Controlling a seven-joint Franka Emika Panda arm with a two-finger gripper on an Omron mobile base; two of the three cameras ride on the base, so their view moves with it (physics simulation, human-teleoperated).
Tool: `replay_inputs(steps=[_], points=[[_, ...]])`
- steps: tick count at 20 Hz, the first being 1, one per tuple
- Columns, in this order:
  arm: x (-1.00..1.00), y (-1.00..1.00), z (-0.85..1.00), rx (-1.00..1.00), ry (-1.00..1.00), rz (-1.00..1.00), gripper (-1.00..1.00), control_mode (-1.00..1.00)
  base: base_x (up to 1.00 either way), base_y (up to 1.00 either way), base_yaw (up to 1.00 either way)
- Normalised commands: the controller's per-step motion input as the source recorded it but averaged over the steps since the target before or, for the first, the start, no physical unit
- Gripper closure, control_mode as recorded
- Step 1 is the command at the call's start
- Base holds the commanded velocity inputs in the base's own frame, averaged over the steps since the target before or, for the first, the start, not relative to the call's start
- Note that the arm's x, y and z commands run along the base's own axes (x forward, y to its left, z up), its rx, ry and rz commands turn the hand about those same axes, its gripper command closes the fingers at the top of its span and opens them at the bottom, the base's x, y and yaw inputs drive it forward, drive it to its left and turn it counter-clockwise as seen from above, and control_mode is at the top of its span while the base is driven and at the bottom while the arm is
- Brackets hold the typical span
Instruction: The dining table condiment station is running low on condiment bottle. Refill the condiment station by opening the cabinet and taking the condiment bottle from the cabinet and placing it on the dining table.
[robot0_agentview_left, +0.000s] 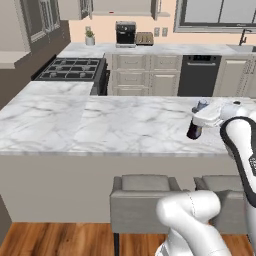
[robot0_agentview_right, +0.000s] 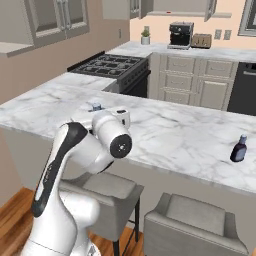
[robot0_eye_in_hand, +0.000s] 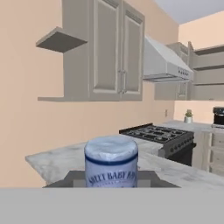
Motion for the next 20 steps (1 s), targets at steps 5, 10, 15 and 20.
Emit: replay_inputs(steps=[5, 10, 15, 20], points=[[0.98, -0.01, -0.57, 0.00, 0.00, 0.18, 1.00, -1.00, 0.00, 0.00, 0.00], [0.99, -0.10, -0.57, 0.00, 0.02, 0.18, 1.00, -1.00, 0.00, 0.00, 0.00], [0.90, -0.18, -0.46, 0.00, 0.05, 0.12, 1.00, -1.00, 0.00, 0.00, 0.00], [0.71, -0.15, -0.35, 0.00, 0.06, 0.03, 1.00, -1.00, 0.00, 0.00, 0.00]])
